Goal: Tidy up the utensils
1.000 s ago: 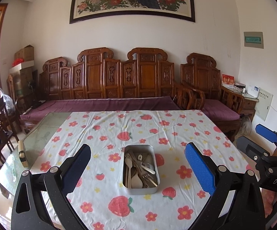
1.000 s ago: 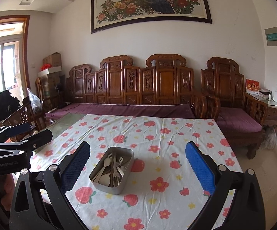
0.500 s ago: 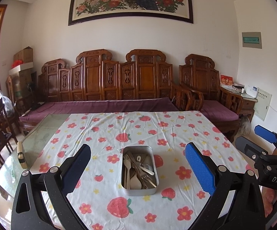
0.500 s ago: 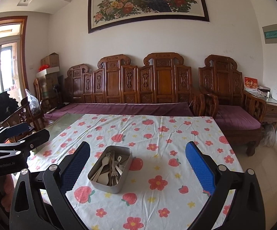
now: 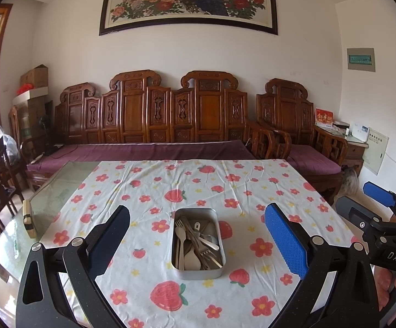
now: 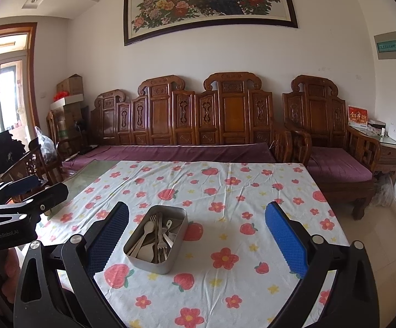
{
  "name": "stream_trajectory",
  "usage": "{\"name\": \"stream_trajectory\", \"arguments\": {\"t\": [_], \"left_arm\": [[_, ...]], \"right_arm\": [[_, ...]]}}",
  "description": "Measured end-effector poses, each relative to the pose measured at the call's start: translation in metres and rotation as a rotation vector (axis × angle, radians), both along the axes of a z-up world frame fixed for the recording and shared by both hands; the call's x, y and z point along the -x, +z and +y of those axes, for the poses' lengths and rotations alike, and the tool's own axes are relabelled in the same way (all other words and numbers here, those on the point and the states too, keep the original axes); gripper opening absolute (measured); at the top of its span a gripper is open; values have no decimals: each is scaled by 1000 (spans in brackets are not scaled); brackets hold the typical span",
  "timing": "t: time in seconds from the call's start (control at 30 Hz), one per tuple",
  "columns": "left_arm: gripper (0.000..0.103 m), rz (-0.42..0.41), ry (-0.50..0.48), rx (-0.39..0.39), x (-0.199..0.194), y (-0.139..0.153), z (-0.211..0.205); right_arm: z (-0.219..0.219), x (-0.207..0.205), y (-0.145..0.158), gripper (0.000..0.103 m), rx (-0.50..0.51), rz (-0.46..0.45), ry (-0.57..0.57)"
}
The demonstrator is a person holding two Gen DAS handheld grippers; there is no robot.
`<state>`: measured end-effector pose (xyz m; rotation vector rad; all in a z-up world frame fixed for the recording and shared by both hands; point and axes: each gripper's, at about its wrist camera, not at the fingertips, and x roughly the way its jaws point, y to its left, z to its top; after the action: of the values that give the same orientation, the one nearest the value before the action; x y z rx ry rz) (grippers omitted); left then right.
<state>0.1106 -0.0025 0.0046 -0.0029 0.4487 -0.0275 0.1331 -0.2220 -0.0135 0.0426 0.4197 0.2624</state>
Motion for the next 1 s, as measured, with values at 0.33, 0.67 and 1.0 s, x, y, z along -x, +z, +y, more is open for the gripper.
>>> {"name": "stream_trajectory", "arguments": {"t": [0.33, 0.67, 1.0], "left_arm": [[95, 2, -1, 0, -1, -1, -1], [95, 2, 1, 3, -2, -2, -3], [95, -2, -1, 1, -2, -5, -7]], "right_arm": [[0, 0, 0, 100, 0, 0, 0], [0, 0, 0, 100, 1, -1, 0], [-1, -1, 0, 100, -1, 0, 0]]}}
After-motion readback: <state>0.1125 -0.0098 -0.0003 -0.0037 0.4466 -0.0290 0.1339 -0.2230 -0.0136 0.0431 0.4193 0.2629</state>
